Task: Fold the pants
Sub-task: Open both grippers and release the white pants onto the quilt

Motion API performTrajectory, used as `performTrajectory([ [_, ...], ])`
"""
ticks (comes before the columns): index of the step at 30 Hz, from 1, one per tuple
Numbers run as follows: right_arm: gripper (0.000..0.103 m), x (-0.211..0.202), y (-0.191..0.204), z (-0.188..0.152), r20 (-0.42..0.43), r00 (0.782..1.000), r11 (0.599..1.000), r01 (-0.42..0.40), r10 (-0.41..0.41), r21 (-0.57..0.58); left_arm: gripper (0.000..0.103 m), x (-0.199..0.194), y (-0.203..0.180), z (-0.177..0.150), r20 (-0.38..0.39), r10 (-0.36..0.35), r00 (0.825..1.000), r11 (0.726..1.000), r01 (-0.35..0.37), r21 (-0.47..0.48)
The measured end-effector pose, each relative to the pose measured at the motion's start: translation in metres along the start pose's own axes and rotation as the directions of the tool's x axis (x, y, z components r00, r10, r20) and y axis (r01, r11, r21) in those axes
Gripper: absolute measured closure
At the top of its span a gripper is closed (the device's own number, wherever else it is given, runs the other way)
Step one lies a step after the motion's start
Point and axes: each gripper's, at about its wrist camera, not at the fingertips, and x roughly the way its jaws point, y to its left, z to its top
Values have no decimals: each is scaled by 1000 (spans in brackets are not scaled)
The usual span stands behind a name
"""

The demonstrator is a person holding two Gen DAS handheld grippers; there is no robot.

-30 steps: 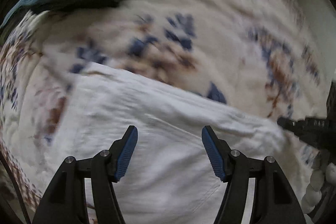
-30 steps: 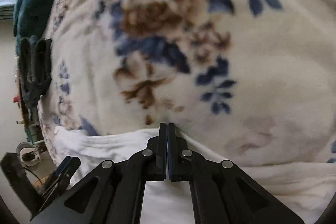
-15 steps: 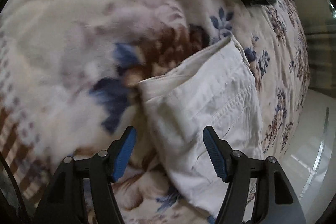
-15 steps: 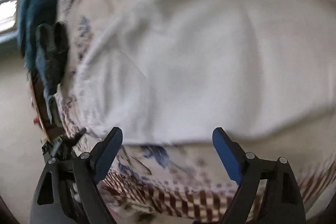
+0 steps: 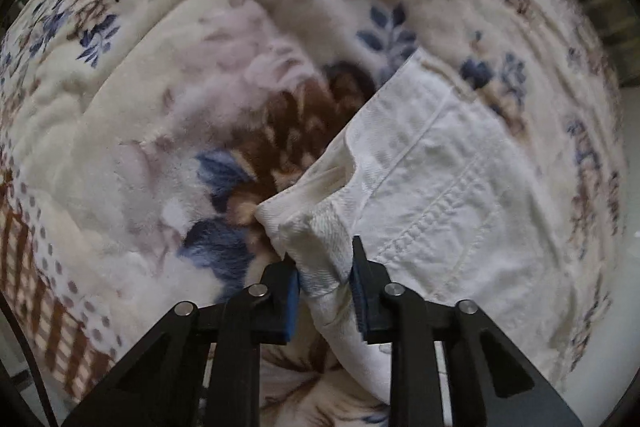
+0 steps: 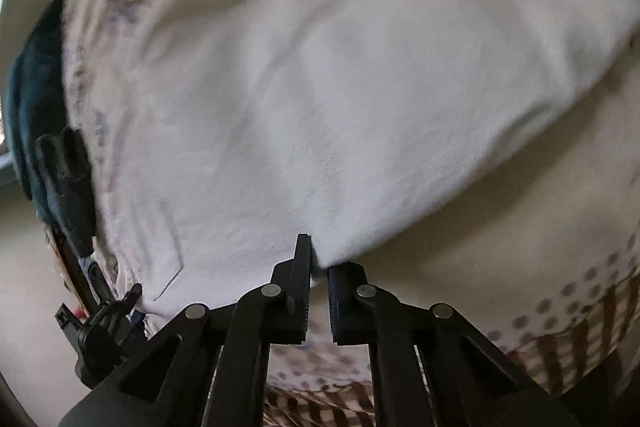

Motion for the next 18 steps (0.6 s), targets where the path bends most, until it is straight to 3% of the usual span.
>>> performTrajectory([
  [3,87,3,-11,14,-66,994,996,-89,90,19,69,-22,-12,-8,9,61,998,997,-61,42],
  [4,72,-7,-15,15,-68,986,988,-152,153,13,62,-37,-23,-17,51,114,992,988,-119,99],
  [5,35,-18,-19,15,-49,982,984,-181,180,0,37,-49,-34,-27,102,151,983,974,-166,151],
  [6,14,-37,-25,15,4,979,978,-205,205,-23,20,-57,-44,-37,135,165,977,963,-189,194],
  [7,0,-60,-35,14,80,970,973,-226,229,-49,0,-64,-57,-49,153,157,976,950,-192,246],
  [10,0,-118,-79,22,207,951,973,-226,230,-41,0,-61,-107,-87,134,135,982,905,-177,387],
  [12,0,-156,-121,37,299,939,982,-185,169,28,0,-50,-139,-114,90,121,989,882,-149,448],
  [14,1,-193,-169,62,392,915,985,-146,97,96,0,-40,-179,-140,53,79,995,858,-95,506],
  [16,6,-223,-222,90,489,868,973,-176,82,148,0,-33,-221,-168,52,46,998,824,-67,562],
  [18,13,-240,-264,119,530,844,965,-203,86,166,0,-23,-257,-192,55,38,998,781,-64,621],
])
